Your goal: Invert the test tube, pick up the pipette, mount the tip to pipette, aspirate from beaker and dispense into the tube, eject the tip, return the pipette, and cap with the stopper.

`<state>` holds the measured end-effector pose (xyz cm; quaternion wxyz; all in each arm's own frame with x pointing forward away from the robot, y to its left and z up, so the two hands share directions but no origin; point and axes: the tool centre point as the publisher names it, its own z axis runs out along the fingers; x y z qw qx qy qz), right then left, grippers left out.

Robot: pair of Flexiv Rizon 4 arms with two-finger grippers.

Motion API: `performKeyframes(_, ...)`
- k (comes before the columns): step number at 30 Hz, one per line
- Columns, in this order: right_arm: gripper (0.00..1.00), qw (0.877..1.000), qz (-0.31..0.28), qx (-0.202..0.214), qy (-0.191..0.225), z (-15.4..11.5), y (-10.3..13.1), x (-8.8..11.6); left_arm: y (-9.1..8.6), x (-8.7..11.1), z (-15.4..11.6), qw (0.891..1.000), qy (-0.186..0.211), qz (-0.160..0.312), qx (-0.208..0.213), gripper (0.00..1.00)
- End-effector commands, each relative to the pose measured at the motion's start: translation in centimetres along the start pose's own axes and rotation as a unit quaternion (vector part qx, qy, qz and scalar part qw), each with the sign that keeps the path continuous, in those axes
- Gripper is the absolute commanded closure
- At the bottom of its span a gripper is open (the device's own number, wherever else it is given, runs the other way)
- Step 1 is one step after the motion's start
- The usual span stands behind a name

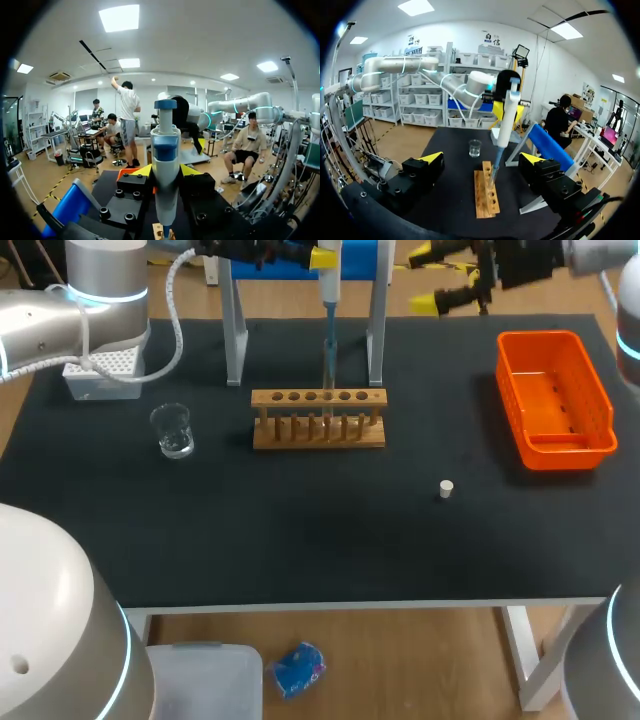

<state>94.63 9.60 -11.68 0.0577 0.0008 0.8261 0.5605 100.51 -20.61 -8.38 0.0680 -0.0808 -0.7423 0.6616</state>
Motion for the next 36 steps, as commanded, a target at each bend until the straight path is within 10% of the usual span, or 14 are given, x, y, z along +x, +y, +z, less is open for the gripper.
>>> performKeyframes(1,0.00,1.000,0.005,-0.005,0.004,1.4,-3.9,-0.6,-0.1,0.1,0.0,1.000,-0.001,0.000,-0.001,1.00)
performKeyframes(14,0.00,0.999,0.016,-0.011,0.034,5.8,-8.9,-3.2,-0.1,0.1,0.0,1.000,-0.001,0.000,-0.001,1.00)
performKeyframes(36,0.00,0.999,0.016,0.000,0.043,7.6,-8.2,-2.2,-0.1,0.1,0.0,1.000,-0.001,0.000,-0.001,1.00)
